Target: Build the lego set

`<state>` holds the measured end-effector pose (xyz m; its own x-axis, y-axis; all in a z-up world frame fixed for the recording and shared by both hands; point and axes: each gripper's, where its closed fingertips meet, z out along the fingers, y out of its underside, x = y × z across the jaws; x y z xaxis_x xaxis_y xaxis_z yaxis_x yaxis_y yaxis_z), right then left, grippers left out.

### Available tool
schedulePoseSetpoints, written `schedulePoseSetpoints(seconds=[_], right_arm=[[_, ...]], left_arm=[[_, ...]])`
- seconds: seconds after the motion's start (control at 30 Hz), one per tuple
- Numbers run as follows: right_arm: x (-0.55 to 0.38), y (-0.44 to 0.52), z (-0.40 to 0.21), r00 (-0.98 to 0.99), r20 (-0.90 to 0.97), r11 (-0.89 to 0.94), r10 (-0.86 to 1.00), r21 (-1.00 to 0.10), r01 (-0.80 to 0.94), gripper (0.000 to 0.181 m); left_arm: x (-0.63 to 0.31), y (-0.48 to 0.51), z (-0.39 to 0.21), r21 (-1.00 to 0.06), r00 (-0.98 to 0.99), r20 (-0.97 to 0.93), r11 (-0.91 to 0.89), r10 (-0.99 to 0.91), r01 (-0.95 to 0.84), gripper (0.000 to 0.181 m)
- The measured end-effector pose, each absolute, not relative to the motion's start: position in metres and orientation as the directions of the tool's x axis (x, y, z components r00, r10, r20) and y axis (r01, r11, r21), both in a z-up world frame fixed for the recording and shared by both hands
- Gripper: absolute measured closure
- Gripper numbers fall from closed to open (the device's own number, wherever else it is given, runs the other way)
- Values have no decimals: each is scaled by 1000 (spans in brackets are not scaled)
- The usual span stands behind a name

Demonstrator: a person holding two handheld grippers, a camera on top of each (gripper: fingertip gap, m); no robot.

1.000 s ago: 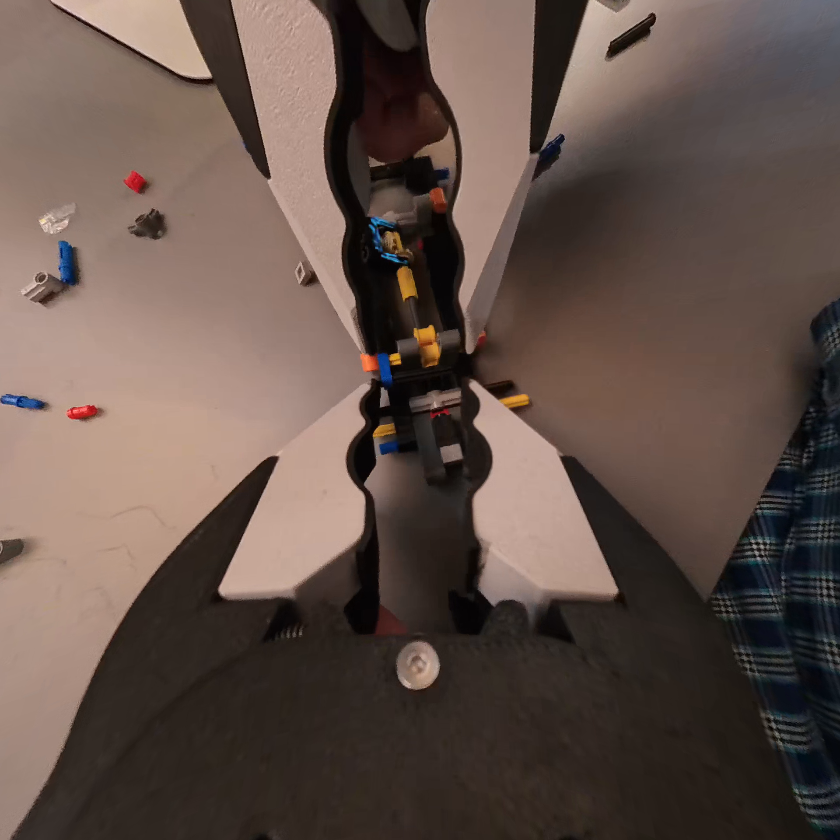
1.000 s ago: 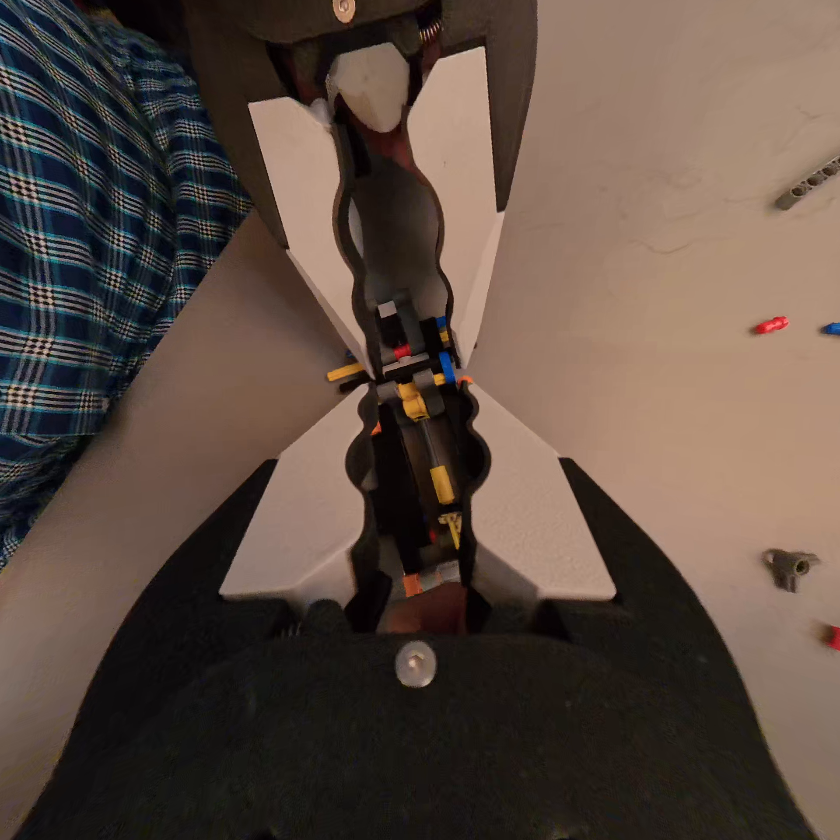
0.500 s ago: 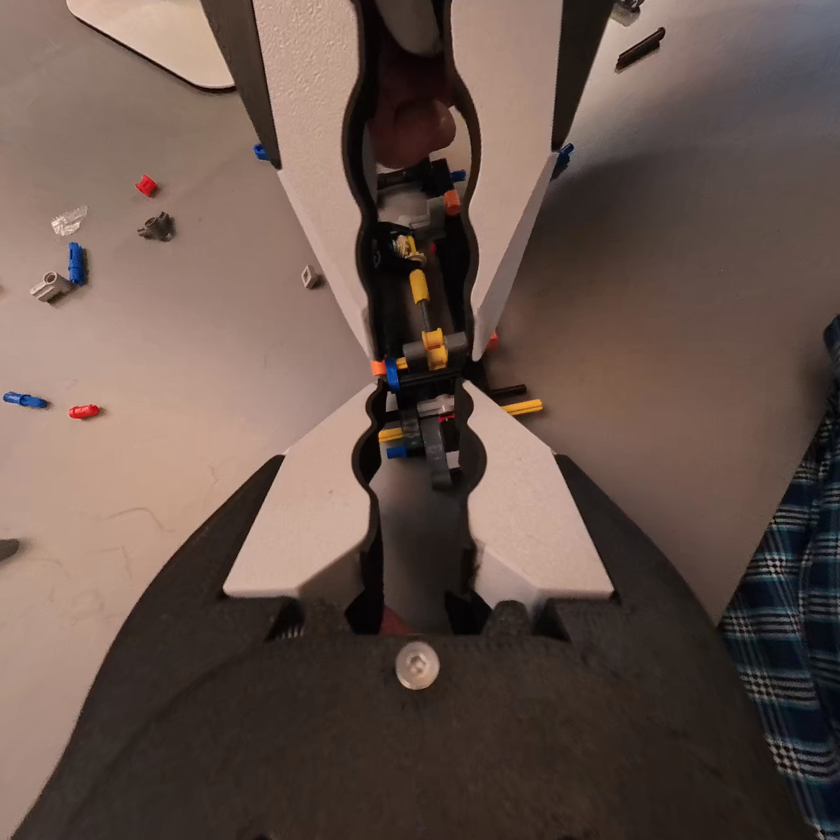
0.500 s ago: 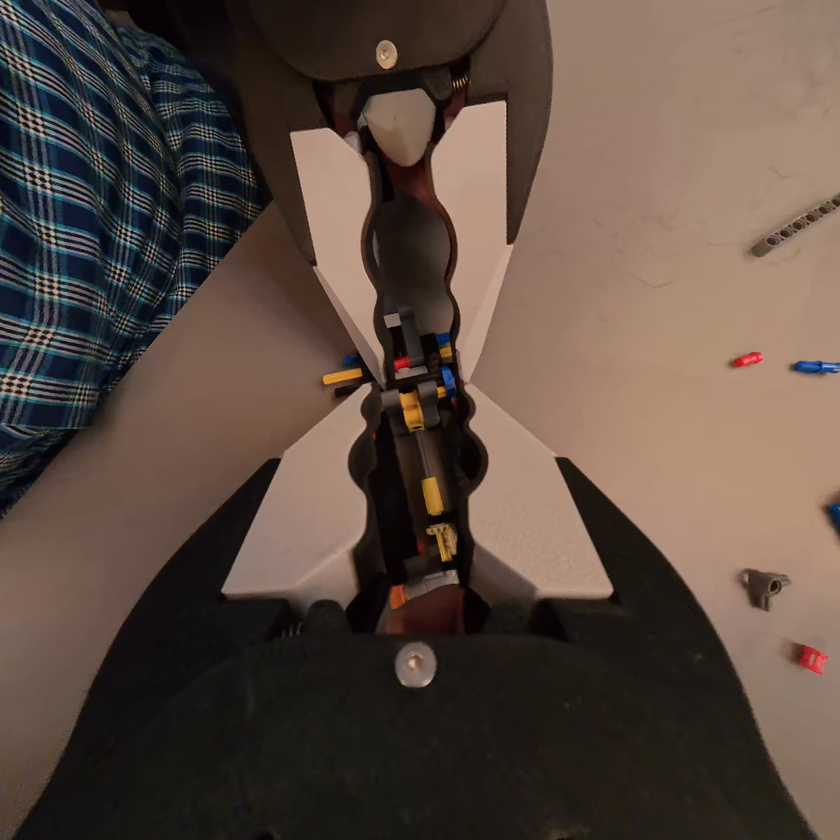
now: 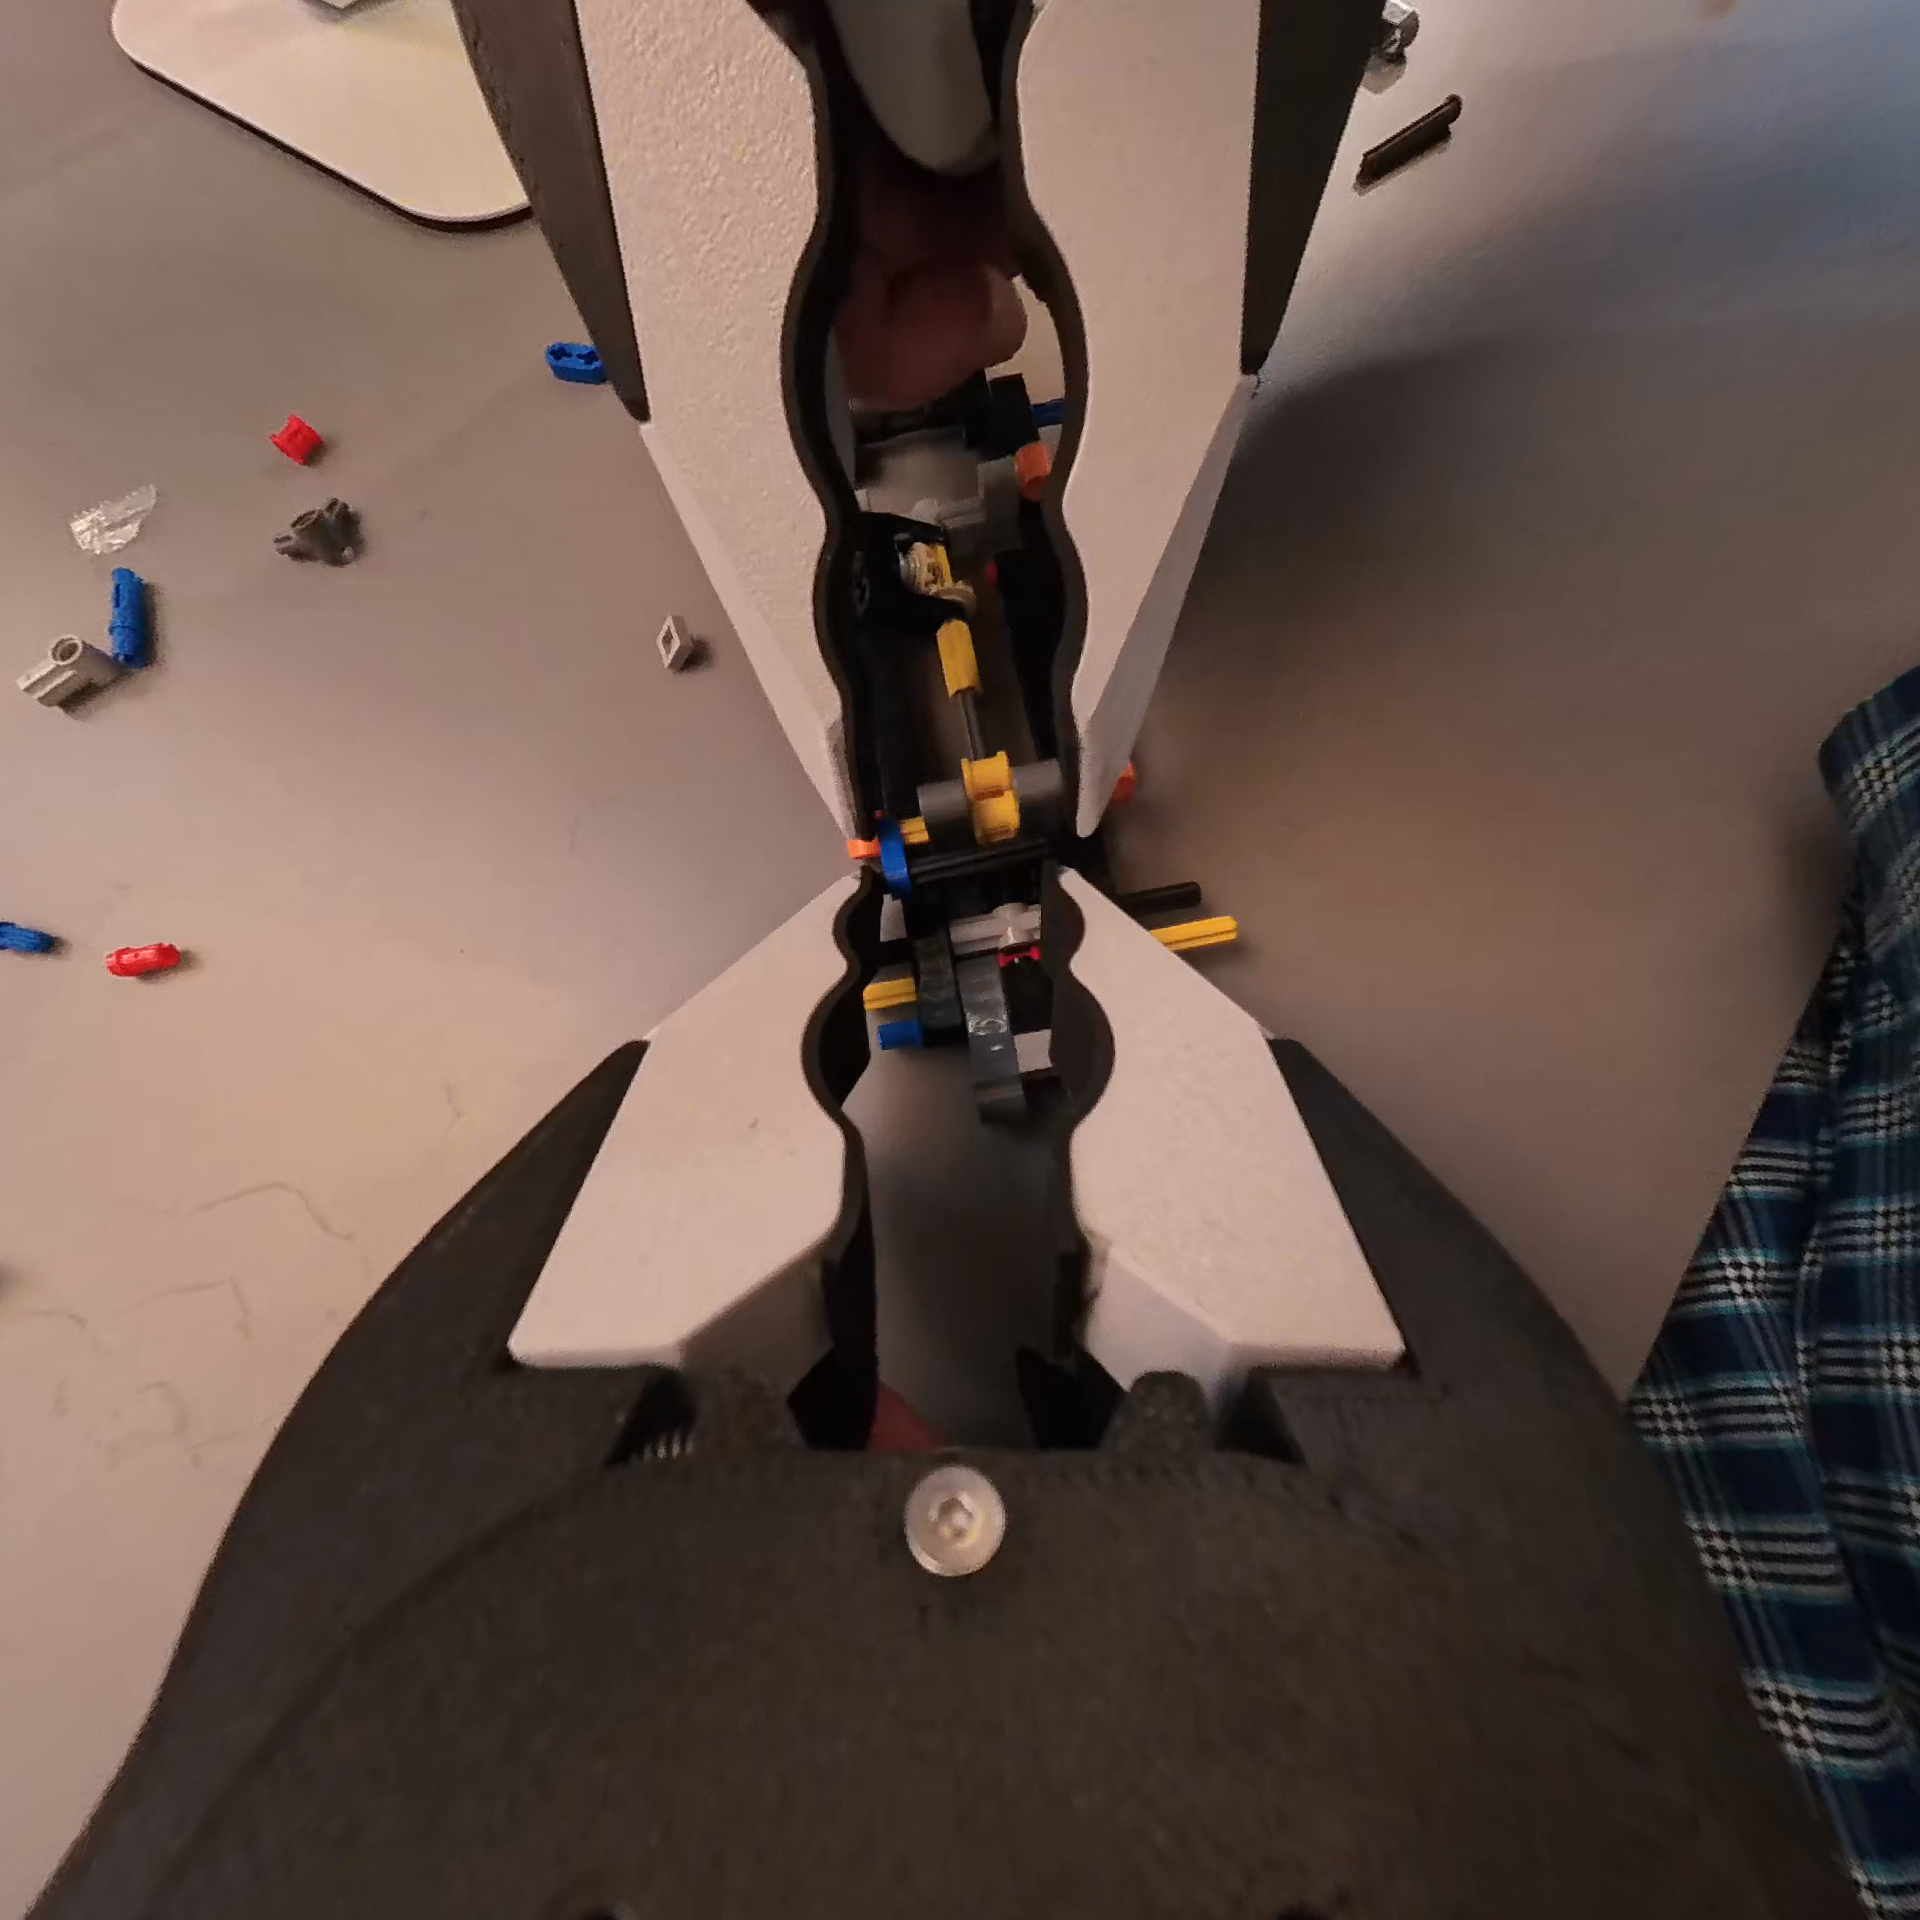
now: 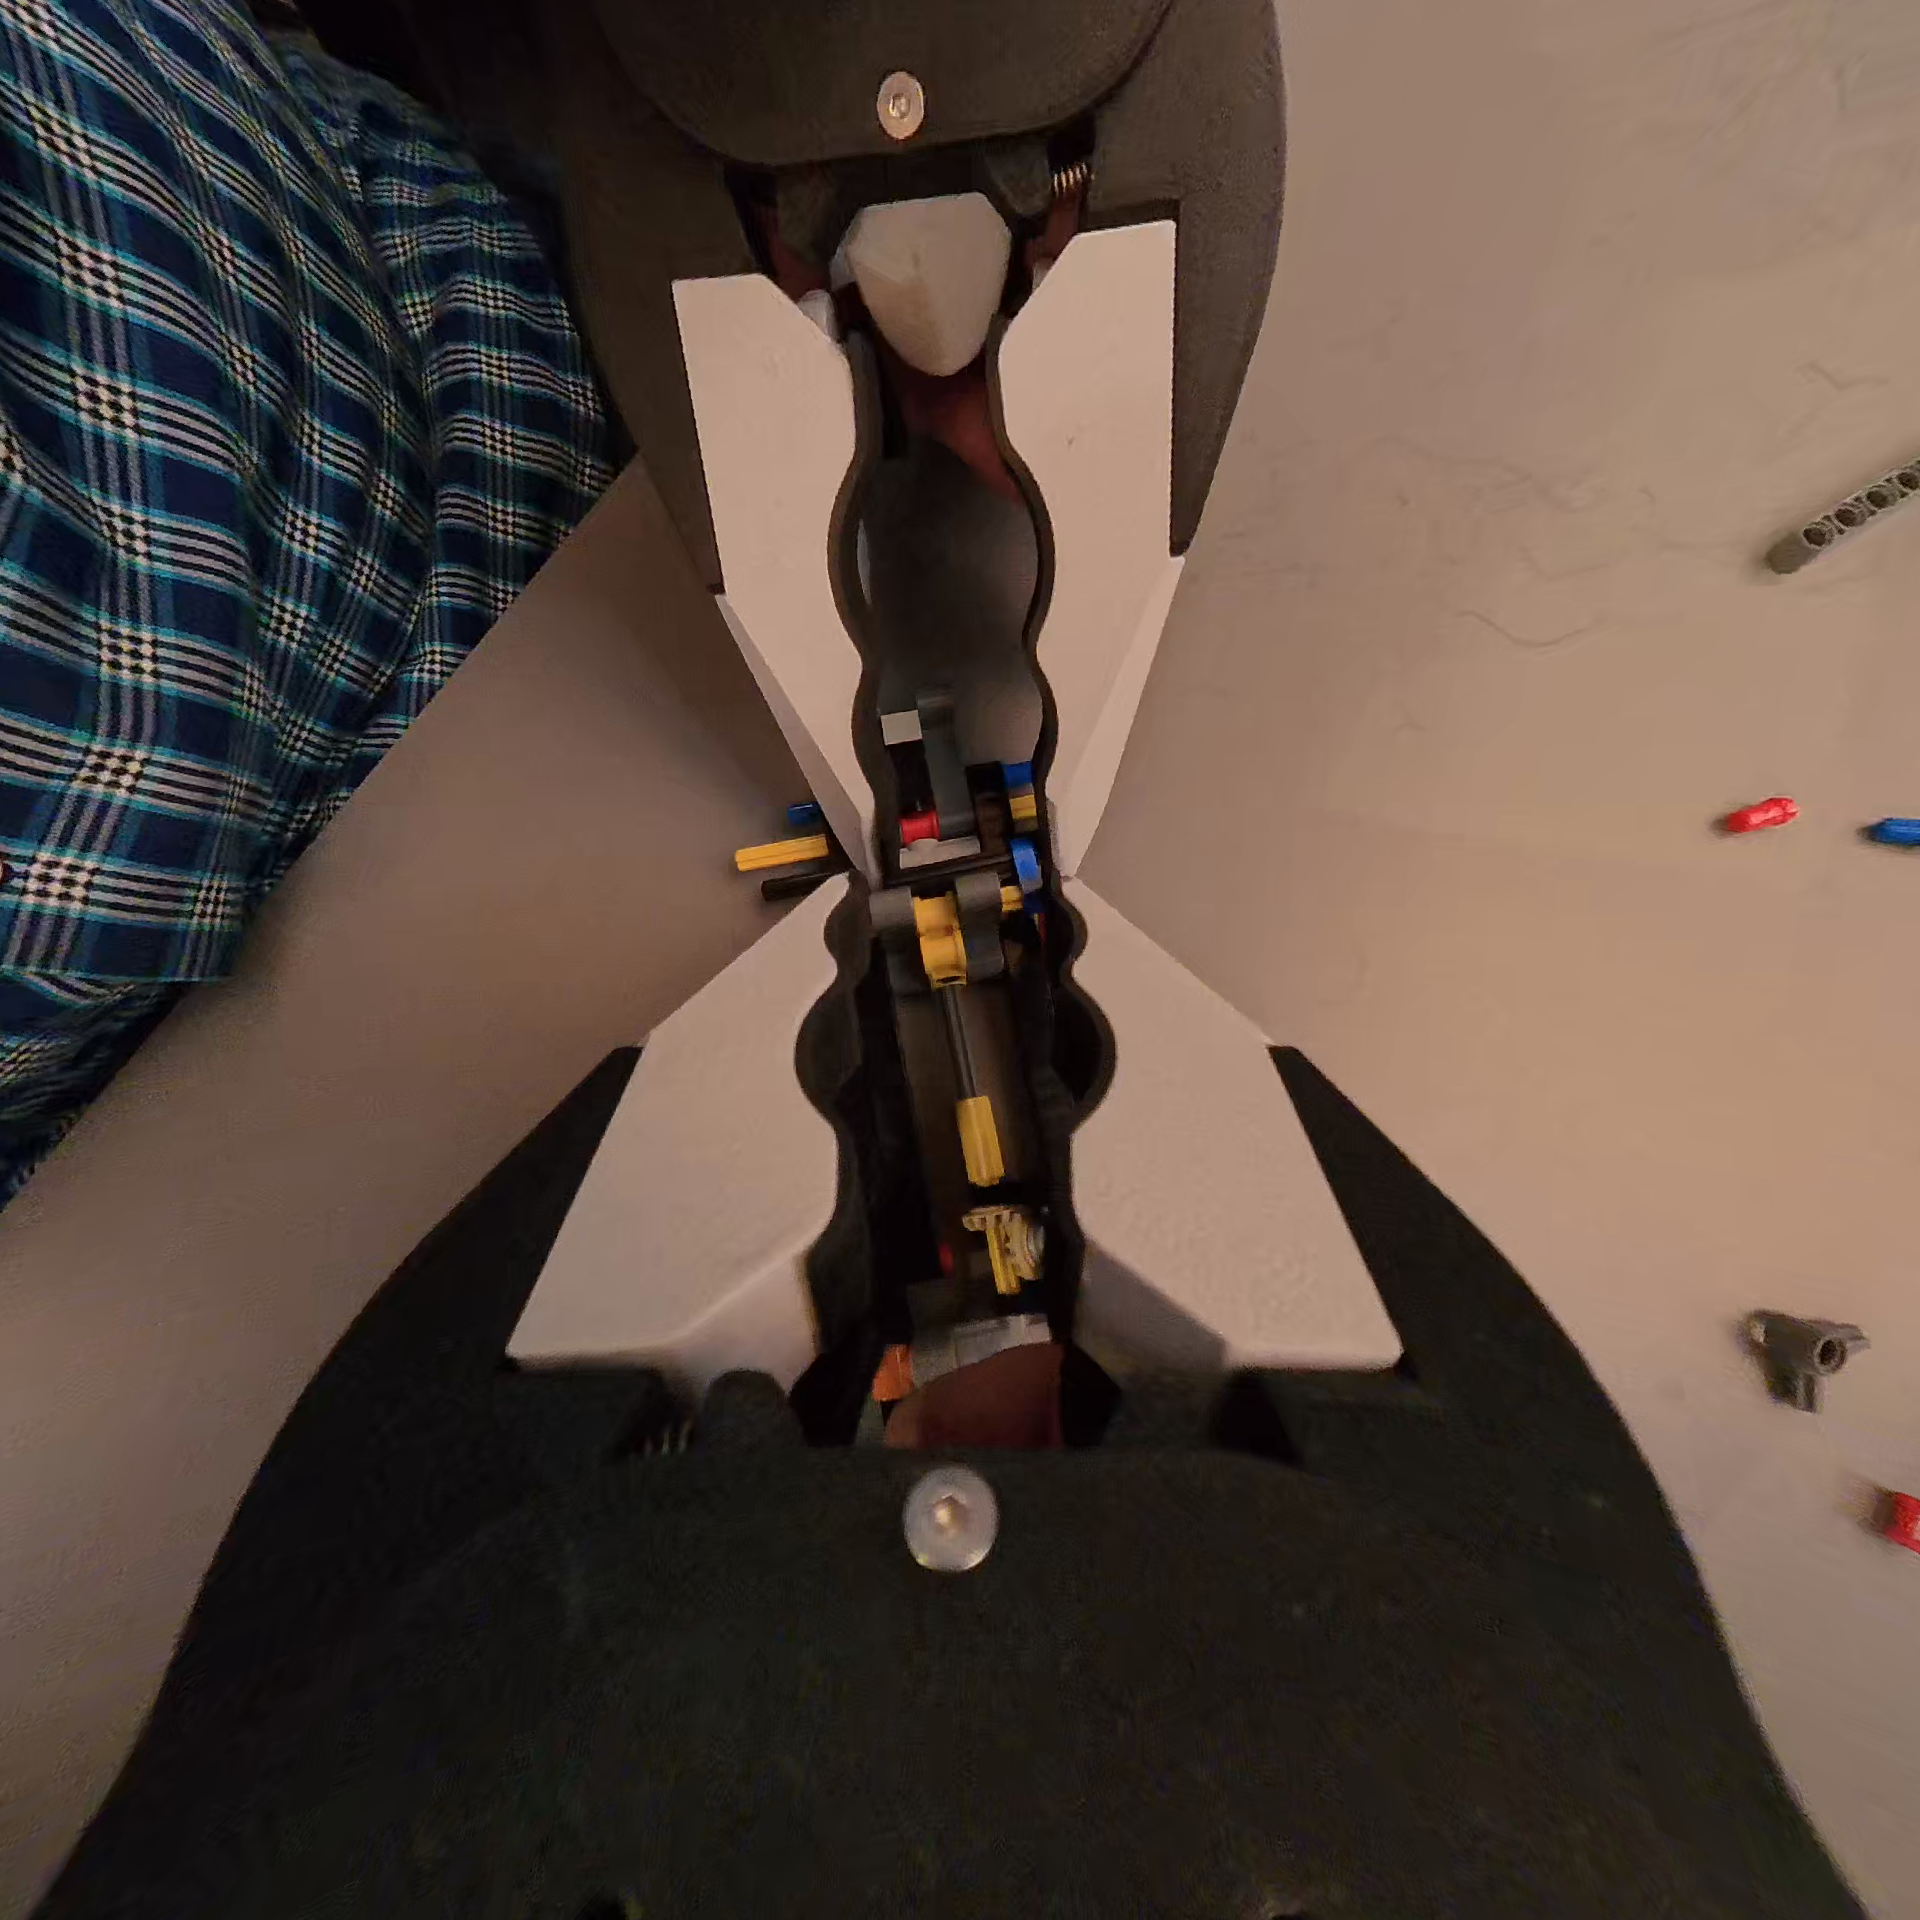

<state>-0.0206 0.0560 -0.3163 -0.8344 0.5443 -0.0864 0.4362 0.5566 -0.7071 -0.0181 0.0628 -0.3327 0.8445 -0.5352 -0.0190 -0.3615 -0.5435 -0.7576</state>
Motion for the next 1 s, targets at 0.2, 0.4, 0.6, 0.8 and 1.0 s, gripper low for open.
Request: schedulePoseSetpoints(seconds=[0.2, 0.4, 0.6, 0.8, 1.0], right_arm=[[-19, 55, -317, -842, -80, 561, 533, -712, 422, 151], [-19, 56, -318, -846, -82, 559, 527, -716, 418, 152], [-17, 56, -319, -850, -69, 565, 523, -718, 406, 157], [-18, 56, -319, -848, -66, 569, 526, -714, 408, 156], [-19, 57, -318, -841, -42, 567, 540, -720, 400, 154]], left_arm=[[-16, 61, -332, -760, 829, -3, -538, -559, -365, 151], [-16, 61, -333, -758, 829, -15, -534, -558, -374, 152], [-14, 61, -333, -758, 826, -46, -519, -562, -395, 156], [-14, 61, -333, -759, 825, -36, -521, -565, -390, 157], [-14, 62, -333, -761, 823, -26, -523, -567, -384, 155]])
